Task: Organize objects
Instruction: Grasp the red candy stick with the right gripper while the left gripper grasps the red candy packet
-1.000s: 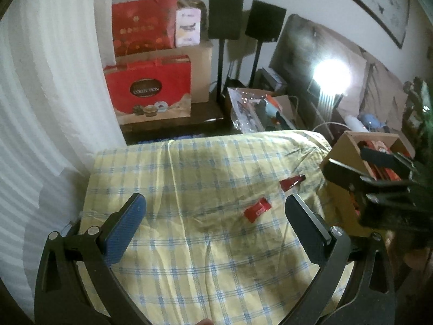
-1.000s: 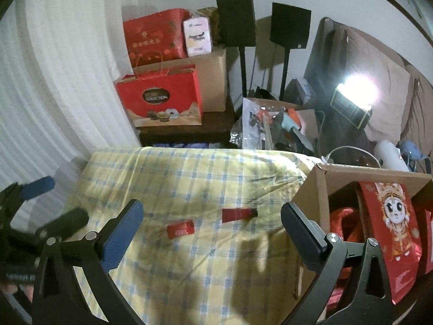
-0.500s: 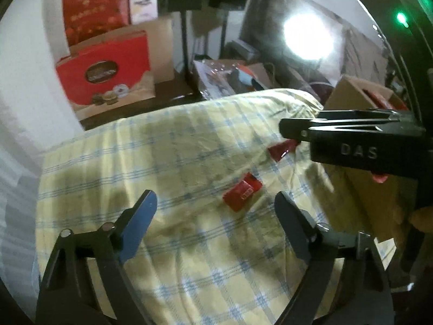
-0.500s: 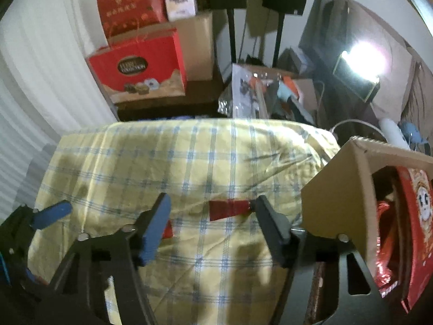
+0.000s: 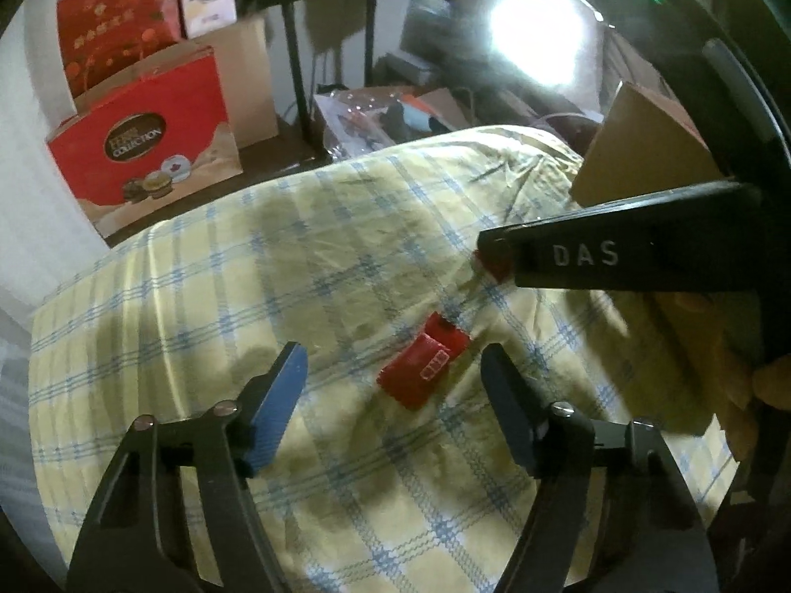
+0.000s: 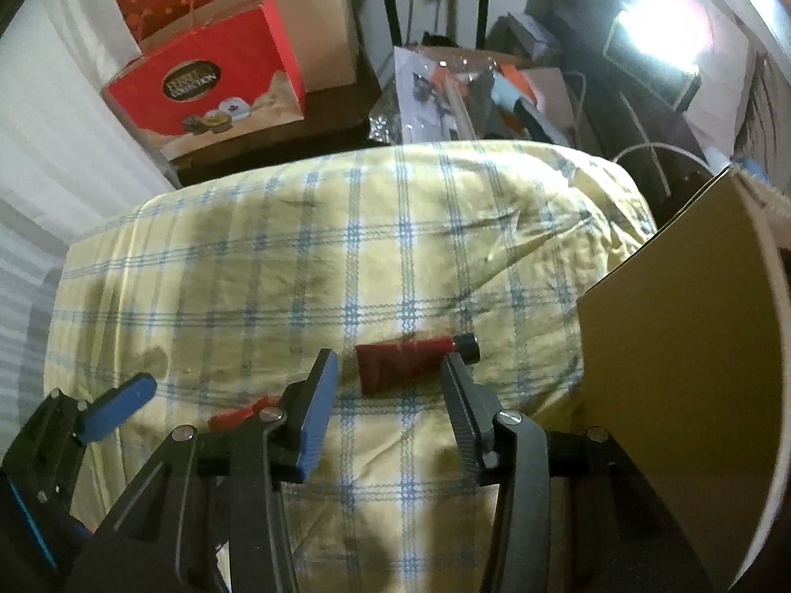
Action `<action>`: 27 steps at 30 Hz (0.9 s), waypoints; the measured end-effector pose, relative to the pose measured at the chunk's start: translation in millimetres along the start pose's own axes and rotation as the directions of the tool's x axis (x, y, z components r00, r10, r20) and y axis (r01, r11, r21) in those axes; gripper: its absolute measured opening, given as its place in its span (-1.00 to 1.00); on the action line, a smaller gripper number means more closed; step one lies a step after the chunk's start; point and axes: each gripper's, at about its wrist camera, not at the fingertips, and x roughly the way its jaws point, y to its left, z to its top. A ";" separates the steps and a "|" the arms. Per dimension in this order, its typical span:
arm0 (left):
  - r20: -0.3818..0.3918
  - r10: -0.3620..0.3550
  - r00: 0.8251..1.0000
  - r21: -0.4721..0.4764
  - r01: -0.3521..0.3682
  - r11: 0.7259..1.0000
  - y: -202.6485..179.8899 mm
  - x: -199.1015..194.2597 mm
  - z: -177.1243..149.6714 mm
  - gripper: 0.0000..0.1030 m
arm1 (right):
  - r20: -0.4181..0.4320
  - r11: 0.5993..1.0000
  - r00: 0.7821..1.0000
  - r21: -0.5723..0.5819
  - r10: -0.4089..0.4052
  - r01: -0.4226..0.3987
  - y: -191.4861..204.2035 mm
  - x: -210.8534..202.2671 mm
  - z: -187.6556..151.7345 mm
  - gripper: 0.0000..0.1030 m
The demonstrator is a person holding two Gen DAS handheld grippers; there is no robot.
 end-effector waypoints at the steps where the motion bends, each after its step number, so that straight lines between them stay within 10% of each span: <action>1: -0.004 -0.001 1.000 0.005 0.001 1.000 -1.1 1.8 -0.4 0.33 | -0.004 1.000 1.000 0.006 0.001 -0.001 -0.5 1.4 0.3 -0.13; 11: -0.031 -0.009 0.999 0.029 0.010 1.000 -6.2 13.3 0.0 0.11 | -0.005 0.999 1.000 0.037 0.031 -0.030 -5.3 13.6 8.7 -0.15; 19: -0.051 -0.020 0.998 0.036 0.022 0.999 -12.5 18.5 -1.0 -0.55 | 0.010 1.000 1.000 -0.003 0.011 -0.011 -4.1 17.0 12.0 -0.66; 27: -0.017 -0.062 0.998 -0.034 0.061 0.998 -5.1 5.0 0.6 -0.59 | 0.054 0.999 0.998 -0.027 0.033 -0.032 -4.2 0.0 2.6 -0.66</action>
